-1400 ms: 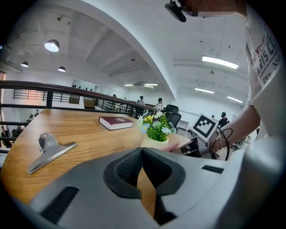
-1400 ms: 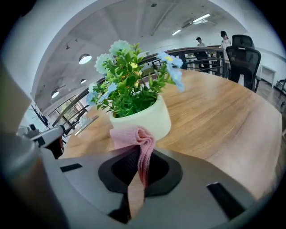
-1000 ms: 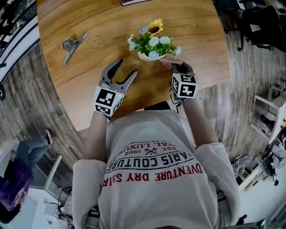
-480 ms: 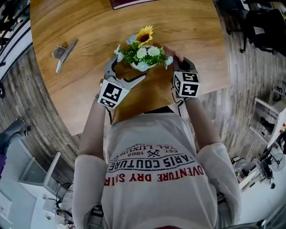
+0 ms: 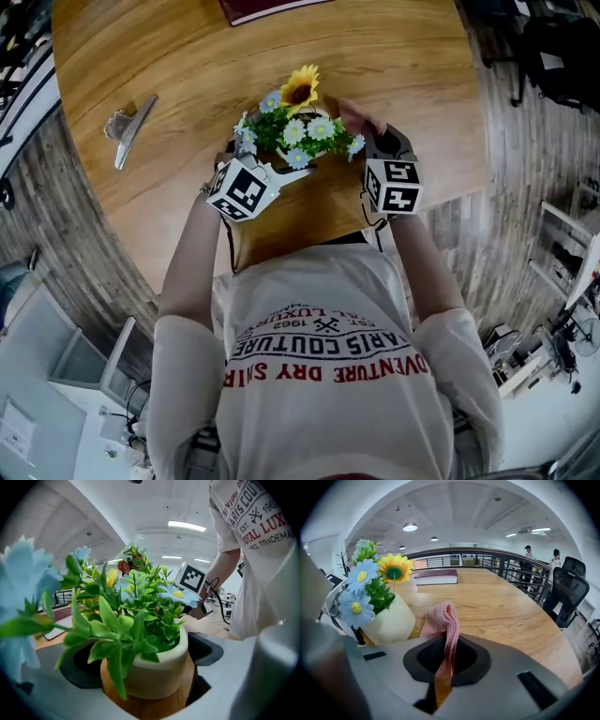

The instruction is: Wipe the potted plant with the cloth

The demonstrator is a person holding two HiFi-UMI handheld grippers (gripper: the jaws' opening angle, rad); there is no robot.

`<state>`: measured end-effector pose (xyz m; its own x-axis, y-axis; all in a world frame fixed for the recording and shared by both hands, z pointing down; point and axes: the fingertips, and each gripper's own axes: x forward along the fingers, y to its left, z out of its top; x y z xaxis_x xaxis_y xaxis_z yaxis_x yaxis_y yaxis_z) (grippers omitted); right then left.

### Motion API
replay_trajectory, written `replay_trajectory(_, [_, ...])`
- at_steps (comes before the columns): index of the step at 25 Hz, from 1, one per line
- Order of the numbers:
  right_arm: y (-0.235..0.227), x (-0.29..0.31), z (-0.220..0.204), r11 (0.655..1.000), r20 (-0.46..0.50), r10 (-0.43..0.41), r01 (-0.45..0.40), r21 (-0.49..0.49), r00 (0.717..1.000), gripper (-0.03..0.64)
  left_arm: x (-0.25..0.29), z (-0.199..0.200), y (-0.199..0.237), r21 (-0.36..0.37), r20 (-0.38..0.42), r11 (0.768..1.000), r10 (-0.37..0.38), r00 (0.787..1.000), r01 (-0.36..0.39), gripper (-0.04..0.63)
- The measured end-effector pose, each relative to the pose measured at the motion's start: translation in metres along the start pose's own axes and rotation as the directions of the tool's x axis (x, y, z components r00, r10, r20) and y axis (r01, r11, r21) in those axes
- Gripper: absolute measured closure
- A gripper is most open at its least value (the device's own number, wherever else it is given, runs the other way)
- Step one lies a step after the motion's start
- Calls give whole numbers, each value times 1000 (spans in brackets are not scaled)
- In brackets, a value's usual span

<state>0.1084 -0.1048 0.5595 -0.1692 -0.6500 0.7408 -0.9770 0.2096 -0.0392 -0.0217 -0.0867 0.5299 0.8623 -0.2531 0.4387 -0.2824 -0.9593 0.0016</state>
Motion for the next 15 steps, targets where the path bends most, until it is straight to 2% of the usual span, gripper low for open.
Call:
replay_trajectory(7, [0,6,-3,1000,-12,20,-20,-8,1000,580,13,-3,2,12,-56,998,-53,997,54,51])
replay_trajectory(10, [-1,7,-3,999,-13,30,-31,-19,999,578,14,-2,3,0,-47,999,-35,998,35,52])
replay_trajectory(15, [0,1,-4,998,-20,45,-46,-34,999,578,9,8,6,-70,-23,997,22,999,-24,52])
